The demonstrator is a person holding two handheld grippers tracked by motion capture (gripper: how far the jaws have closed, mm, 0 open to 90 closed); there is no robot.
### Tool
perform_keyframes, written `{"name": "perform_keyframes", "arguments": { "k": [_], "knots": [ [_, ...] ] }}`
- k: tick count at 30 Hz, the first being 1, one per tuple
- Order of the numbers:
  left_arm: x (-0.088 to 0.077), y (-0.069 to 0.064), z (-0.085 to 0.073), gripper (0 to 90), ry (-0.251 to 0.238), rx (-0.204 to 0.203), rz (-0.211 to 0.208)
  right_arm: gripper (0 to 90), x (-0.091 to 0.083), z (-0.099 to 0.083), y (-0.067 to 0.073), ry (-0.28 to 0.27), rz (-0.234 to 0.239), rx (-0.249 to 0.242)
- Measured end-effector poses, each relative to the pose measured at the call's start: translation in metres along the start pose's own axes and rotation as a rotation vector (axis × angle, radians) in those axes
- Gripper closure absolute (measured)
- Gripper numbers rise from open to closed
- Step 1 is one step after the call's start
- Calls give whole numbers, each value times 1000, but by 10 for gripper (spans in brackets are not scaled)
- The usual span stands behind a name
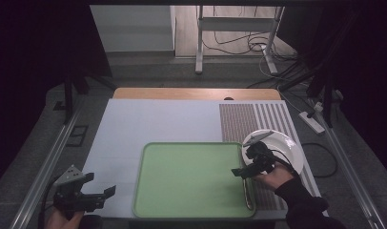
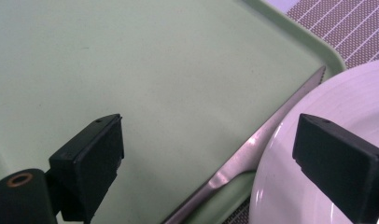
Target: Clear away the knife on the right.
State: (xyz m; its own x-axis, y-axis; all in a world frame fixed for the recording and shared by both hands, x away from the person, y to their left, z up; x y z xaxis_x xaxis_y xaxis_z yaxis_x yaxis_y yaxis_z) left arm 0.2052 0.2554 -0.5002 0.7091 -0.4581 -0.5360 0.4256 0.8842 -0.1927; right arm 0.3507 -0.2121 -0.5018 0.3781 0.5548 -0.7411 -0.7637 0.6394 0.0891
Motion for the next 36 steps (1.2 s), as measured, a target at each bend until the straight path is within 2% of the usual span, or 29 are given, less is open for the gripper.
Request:
{"name": "perform_keyframes", "arguments": {
  "k": [5,12,22,36],
  "knots": [
    [0,0,0,40,1,1,0,36,-2,-3,-2,-4,-6,7],
    [0,0,0,40,1,1,0,0,-4,-7,-5,-9,-23,16],
    [0,0,0,40,3,0,-4,0,-9,-13,-11,-33,-50,52],
    [0,0,0,41,3,1,-3,0,-14,-20,-16,-37,-69,63]
  ]
}}
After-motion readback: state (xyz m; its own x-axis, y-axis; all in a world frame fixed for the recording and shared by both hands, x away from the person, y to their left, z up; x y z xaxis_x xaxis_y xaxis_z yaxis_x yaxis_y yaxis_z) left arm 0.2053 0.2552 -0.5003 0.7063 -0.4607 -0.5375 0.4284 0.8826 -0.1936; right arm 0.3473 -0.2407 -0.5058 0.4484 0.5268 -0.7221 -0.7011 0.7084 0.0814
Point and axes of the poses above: each handheld gripper's, and its own axes: x roughly forward along the jaws, z roughly out of its top, y roughly to its left, the point moved 5 cm from there along x, roughly forward along the jaws, and after that the axes turned 10 degrees about -y, right-handed, at the moved point
